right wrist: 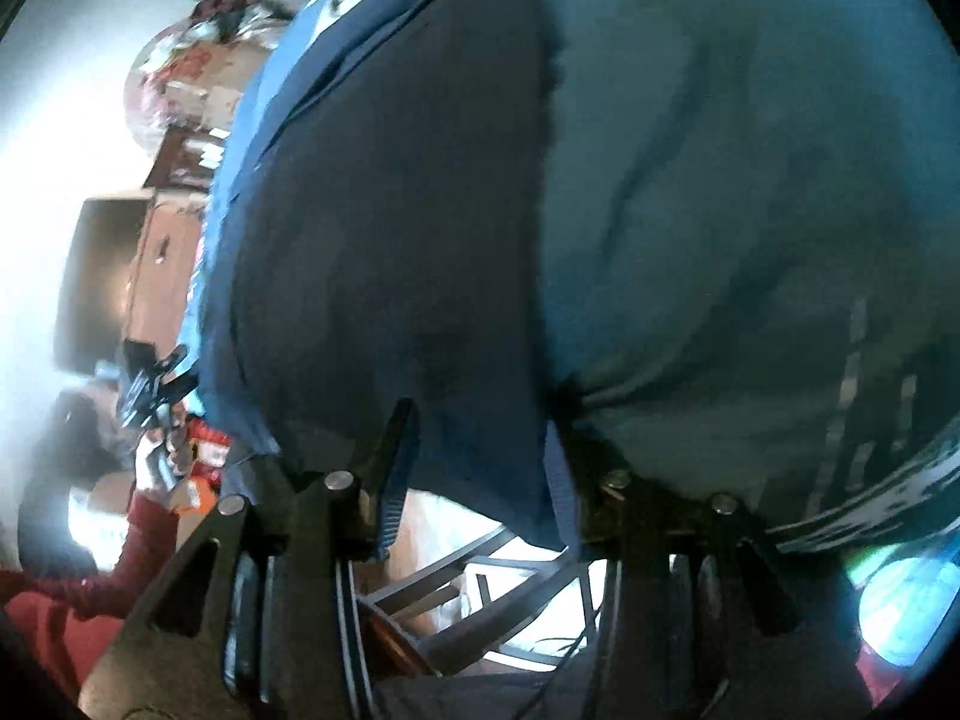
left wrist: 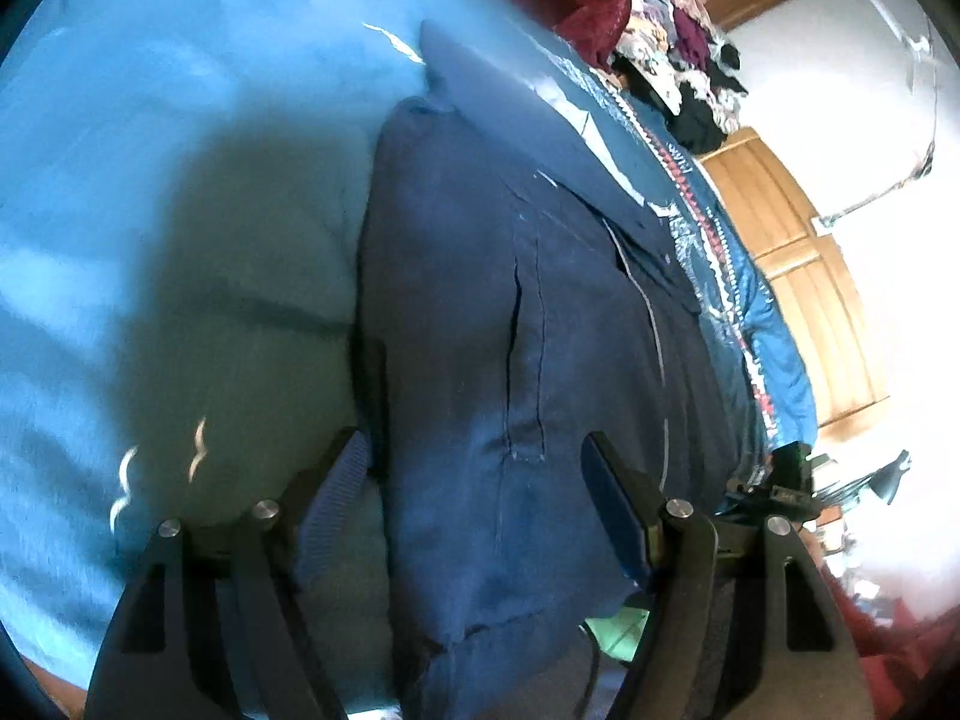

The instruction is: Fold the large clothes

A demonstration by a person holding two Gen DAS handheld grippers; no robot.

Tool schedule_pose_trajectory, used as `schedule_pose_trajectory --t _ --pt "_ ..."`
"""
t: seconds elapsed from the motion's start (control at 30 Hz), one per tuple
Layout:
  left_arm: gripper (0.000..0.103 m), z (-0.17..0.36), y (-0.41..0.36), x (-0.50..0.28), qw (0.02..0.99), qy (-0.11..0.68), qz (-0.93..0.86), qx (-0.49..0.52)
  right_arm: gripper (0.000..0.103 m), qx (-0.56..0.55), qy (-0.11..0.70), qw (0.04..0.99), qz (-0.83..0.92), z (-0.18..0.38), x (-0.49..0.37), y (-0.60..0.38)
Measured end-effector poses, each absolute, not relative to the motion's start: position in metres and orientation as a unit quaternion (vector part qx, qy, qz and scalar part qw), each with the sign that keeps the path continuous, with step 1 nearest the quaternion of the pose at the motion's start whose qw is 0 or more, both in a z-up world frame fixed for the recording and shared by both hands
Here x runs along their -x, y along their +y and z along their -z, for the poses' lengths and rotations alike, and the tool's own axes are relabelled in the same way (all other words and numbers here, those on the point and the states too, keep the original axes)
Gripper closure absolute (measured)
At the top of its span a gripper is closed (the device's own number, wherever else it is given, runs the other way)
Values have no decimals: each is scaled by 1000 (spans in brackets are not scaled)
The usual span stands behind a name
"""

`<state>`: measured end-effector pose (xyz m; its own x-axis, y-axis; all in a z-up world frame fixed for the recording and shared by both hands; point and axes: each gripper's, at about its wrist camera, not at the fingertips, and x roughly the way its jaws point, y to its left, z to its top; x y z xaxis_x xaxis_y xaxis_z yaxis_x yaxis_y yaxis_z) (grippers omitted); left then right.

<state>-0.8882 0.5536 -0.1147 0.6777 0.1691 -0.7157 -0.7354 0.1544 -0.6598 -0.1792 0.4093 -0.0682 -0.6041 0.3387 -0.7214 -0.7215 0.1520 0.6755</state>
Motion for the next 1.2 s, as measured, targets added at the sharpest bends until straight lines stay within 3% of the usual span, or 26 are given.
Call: schedule_pose_trajectory --t 0.37,0.43,0.5,0.63,0.7,0.83,1.0,1.03,1.07,1.1,1.13,1.2 --pt "31 110 521 880 729 308 -299 533 62 151 630 421 -635 68 195 420" --pt "58 111 517 875 734 316 -286 530 62 153 627 421 -637 70 190 414" --pt "61 114 517 877 733 318 -292 526 62 158 626 424 -635 73 190 415" --pt "61 120 519 880 731 300 -294 538 63 156 626 427 -633 77 191 416" --pt "54 117 517 876 736 298 -289 536 63 158 624 428 -634 75 192 415" --pt "55 114 517 872 741 304 -281 529 62 159 622 426 -638 75 191 412" --pt "53 119 519 872 736 287 -279 546 52 152 621 421 -644 74 195 414" --pt "53 120 519 873 735 283 -280 548 55 153 620 420 -645 74 197 414" --pt "54 118 518 871 736 283 -282 547 77 159 616 421 -647 71 200 414" --pt "61 116 516 868 737 285 -287 542 88 162 608 422 -652 64 203 412" --pt "102 112 515 868 736 279 -291 544 98 149 603 421 -661 53 203 409" --pt "98 94 512 869 741 221 -280 569 100 96 591 413 -686 19 199 401"
